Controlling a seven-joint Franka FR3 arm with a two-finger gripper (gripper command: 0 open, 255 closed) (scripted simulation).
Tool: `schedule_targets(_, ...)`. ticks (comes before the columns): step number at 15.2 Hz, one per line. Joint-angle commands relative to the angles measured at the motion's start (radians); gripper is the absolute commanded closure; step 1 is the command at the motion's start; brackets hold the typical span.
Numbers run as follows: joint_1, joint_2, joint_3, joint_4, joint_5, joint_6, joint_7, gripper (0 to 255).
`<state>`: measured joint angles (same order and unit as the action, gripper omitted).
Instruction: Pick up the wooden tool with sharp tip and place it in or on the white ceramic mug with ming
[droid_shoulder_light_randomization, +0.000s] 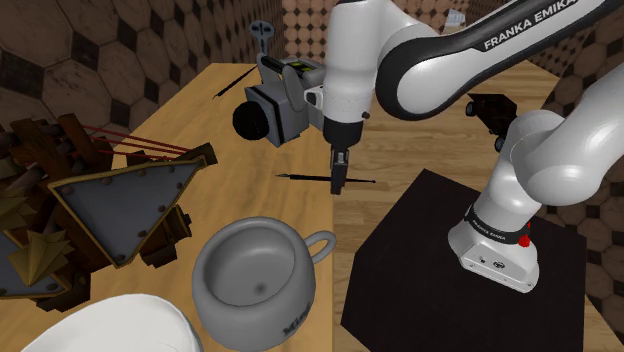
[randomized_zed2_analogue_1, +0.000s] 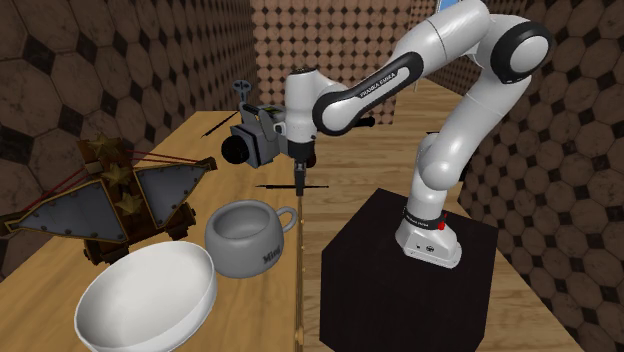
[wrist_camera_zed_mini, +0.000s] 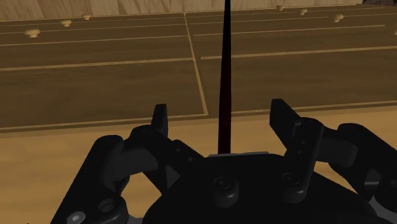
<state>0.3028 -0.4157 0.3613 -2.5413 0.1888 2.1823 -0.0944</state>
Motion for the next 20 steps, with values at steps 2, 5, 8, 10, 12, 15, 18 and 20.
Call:
schedule_targets(2,0.003,0.006,0.004,-0.003,0.003,0.002,-0.001,255)
schedule_targets(5,0.003,0.010,0.007,0.001,0.003,0.002,0.002,255)
schedule_targets(8,0.005,0.005,0.002,-0.003,0.003,0.002,-0.001,255)
schedule_targets(10,0.007,-0.008,-0.004,0.014,0.001,-0.029,-0.001,255)
schedule_targets(12,0.008,-0.020,-0.010,0.032,0.000,-0.059,-0.001,255)
schedule_targets(15,0.008,-0.037,-0.016,0.061,-0.002,-0.104,-0.001,255)
schedule_targets(18,0.007,-0.051,-0.023,0.091,-0.004,-0.148,-0.001,255)
schedule_targets(20,0.007,-0.058,-0.027,0.112,-0.006,-0.177,-0.001,255)
